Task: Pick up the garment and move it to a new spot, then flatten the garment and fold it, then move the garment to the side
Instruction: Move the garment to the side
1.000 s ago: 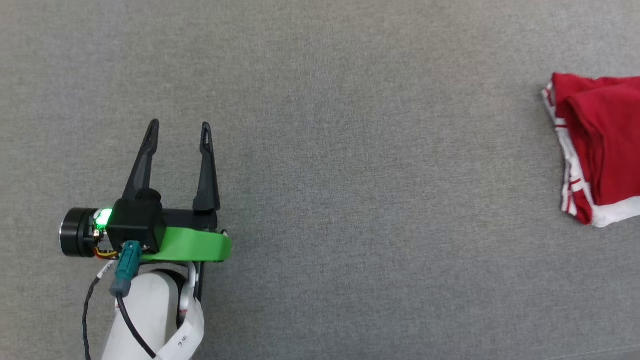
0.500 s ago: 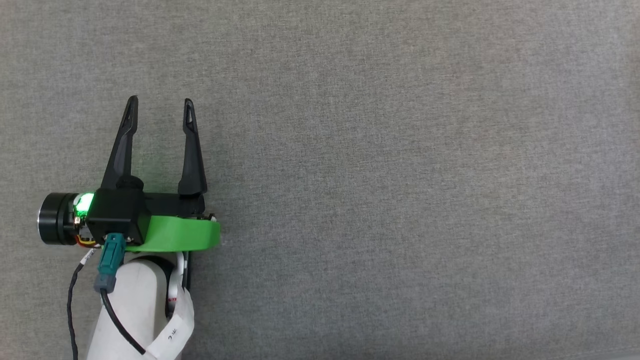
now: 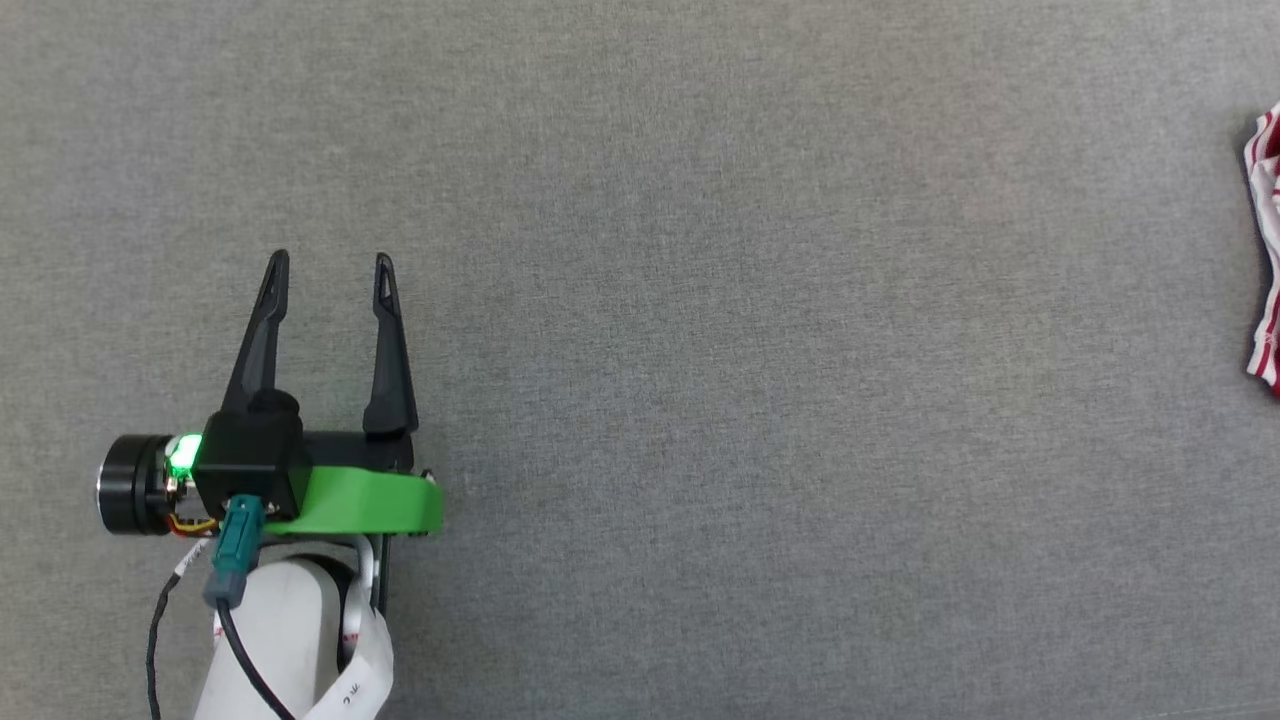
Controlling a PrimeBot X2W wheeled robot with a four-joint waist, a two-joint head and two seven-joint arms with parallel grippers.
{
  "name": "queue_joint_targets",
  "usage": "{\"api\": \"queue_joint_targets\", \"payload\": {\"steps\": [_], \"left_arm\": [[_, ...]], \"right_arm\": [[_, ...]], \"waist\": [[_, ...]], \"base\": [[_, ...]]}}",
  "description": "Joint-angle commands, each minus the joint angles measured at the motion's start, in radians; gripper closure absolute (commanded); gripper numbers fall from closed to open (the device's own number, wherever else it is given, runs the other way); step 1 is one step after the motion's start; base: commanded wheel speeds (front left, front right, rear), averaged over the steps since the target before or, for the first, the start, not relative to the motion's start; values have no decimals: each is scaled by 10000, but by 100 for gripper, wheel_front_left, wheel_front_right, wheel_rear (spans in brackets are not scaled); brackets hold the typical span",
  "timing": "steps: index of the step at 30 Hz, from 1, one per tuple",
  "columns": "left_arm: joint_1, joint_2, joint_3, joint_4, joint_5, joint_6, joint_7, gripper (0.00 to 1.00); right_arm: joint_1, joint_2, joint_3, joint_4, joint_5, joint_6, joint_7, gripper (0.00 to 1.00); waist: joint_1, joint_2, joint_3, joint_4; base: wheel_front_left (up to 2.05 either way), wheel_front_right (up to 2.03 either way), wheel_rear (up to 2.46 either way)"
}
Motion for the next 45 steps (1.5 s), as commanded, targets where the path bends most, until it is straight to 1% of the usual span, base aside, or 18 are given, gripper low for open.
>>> {"api": "queue_joint_targets", "payload": {"steps": [1, 4, 8, 11, 14, 19, 23, 24, 28, 32, 36, 40, 45], "left_arm": [[221, -60, 40, 71, -31, 55, -59, 0], [572, -103, 30, 146, -36, 65, -59, 0], [948, -139, -10, 270, -36, 32, -59, 0], [1118, -181, -17, 359, -55, 34, -59, 0], [1234, -209, -9, 466, -89, -1, -59, 0], [1358, -254, -11, 625, -100, -42, -59, 0], [1519, -297, -41, 729, -99, -62, -59, 0], [1572, -305, -49, 754, -93, -66, -59, 0], [1732, -316, -43, 831, -74, -88, -59, 0], [1833, -326, -45, 901, -49, -102, -59, 0], [1880, -343, -118, 956, -12, -141, -59, 0], [2000, -353, -169, 983, -4, -184, -59, 0], [2211, -355, -216, 1075, -42, -285, -59, 0]], "right_arm": [[-178, 119, -16, -137, -239, -9, -514, 0], [-66, 311, -122, -309, -608, -9, -1661, 0], [114, 809, -575, -516, -1170, -9, -3045, 0], [407, 1332, -1046, -805, -1681, -9, -3882, 0], [814, 1978, -1538, -1367, -2159, -9, -4335, 0], [1746, 3112, -2428, -2651, -3152, -9, -4579, 0], [2797, 4274, -3086, -4065, -3863, -9, -4616, 0], [3140, 4659, -3189, -4486, -4057, -9, -4618, 0], [4384, 5914, -3373, -5792, -4542, -9, -4621, 0], [5538, 6922, -3307, -6499, -4594, -9, -4622, 0], [6519, 7617, -3300, -6661, -4513, -9, -4623, 0], [7436, 8087, -3311, -6719, -4450, -9, -4623, 0], [8283, 8351, -3316, -6757, -4450, -9, -4623, 0]], "waist": [[-1, -1, -724, 132], [-1, -1, -1176, 237], [-1, -1, -1697, 446], [-1, -1, -2053, 641], [-1, -1, -2343, 822], [-1, -1, -2755, 1126], [-1, -1, -3078, 1343], [-1, -1, -3153, 1391], [-1, -1, -3371, 1507], [-1, -1, -3544, 1558], [-1, -1, -3747, 1633], [-1, -1, -3990, 1606], [-1, -1, -4274, 1545]], "base": [[0, 0, 0], [0, 0, 0], [0, 0, 0], [0, 0, 0], [0, 0, 0], [0, 0, 0], [0, 0, 0], [0, 0, 0], [0, 0, 0], [0, 0, 0], [0, 0, 0], [0, 0, 0], [0, 0, 0]]}}
